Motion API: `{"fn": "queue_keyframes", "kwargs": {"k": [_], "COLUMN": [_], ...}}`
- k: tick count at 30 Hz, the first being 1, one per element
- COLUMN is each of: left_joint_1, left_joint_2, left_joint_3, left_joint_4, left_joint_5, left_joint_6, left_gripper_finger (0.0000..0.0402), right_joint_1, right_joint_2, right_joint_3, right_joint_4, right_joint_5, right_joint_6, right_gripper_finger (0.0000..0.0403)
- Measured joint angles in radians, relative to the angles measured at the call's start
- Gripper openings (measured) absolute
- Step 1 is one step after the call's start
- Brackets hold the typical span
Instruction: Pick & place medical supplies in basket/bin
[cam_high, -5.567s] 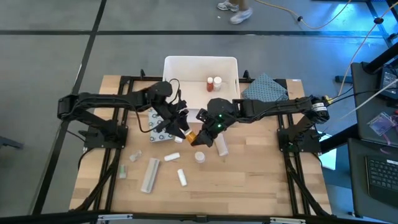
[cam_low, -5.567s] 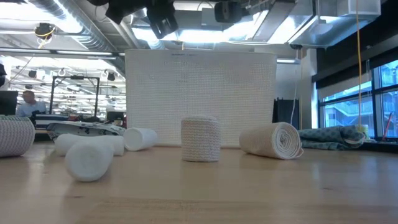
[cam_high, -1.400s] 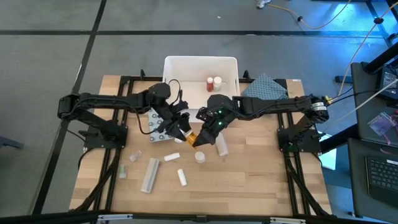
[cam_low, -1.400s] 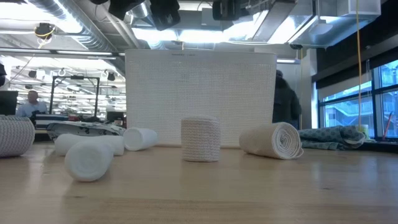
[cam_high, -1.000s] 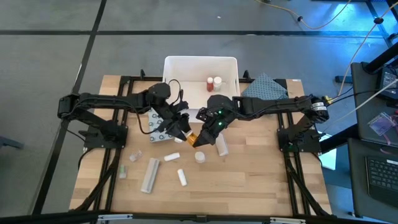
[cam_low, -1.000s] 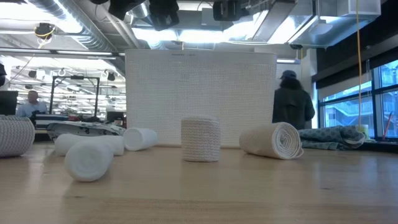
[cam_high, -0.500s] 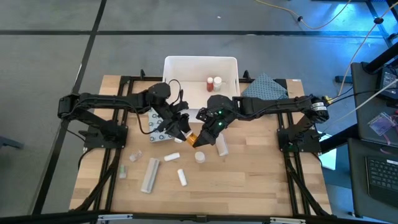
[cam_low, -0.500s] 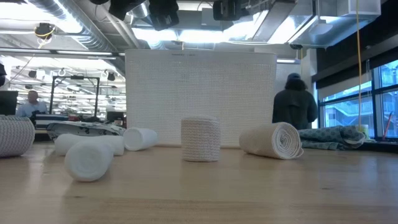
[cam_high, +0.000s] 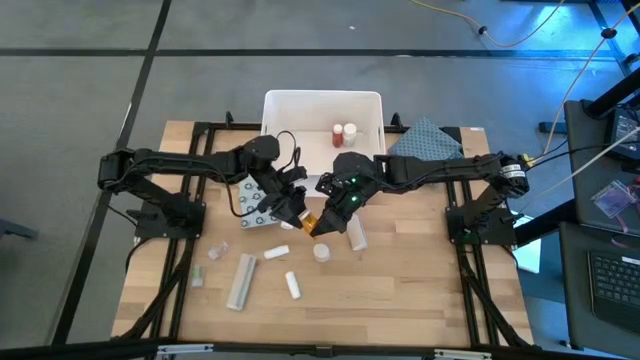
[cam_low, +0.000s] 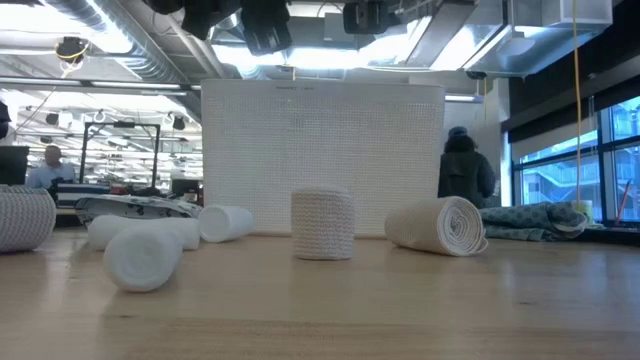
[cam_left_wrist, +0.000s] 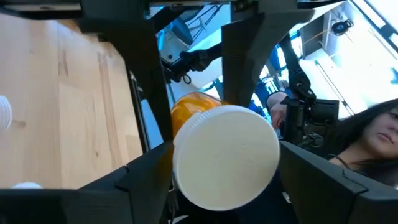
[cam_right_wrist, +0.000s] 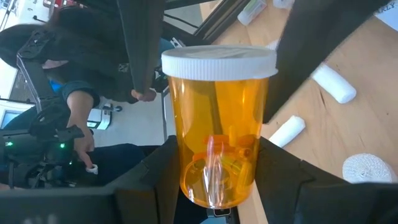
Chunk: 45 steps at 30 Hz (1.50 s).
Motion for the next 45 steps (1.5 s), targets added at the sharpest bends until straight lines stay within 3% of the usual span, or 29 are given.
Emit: {"fn": "queue_keyframes", "kwargs": {"k": [18,22,31,38,45], "left_joint_1": [0.001,0.001,0.006,0.037,0.142], "left_joint_2": [-0.003,-0.003,-0.005,-0.010,-0.010], "left_joint_3": [0.000,0.000,0.001,0.002,0.045], "left_joint_4": [0.036,0.040,0.053,0.105,0.144], "left_joint_5": [-0.003,-0.008,-0.006,0.008,0.005], "left_joint_6": [0.000,0.000,0.000,-0.001,-0.040], "left_gripper_finger": [0.0230,0.0224,0.0222,0.0220,0.0218], "right_joint_1": [0.000,0.000,-0.043,-0.091,-0.096], "right_joint_2": [-0.003,-0.002,-0.025,-0.156,-0.290], "right_joint_3": [0.002,0.002,-0.001,-0.001,-0.001], "right_joint_4": [0.002,0.002,0.000,-0.037,-0.151], "right_joint_5": [-0.020,-0.017,-0.020,0.199,0.391], "right_joint_6": [-0.013,-0.029,-0.105,-0.148,-0.234], "right_gripper_finger": [0.0174,0.0198,0.0296,0.0309,0.0309]}}
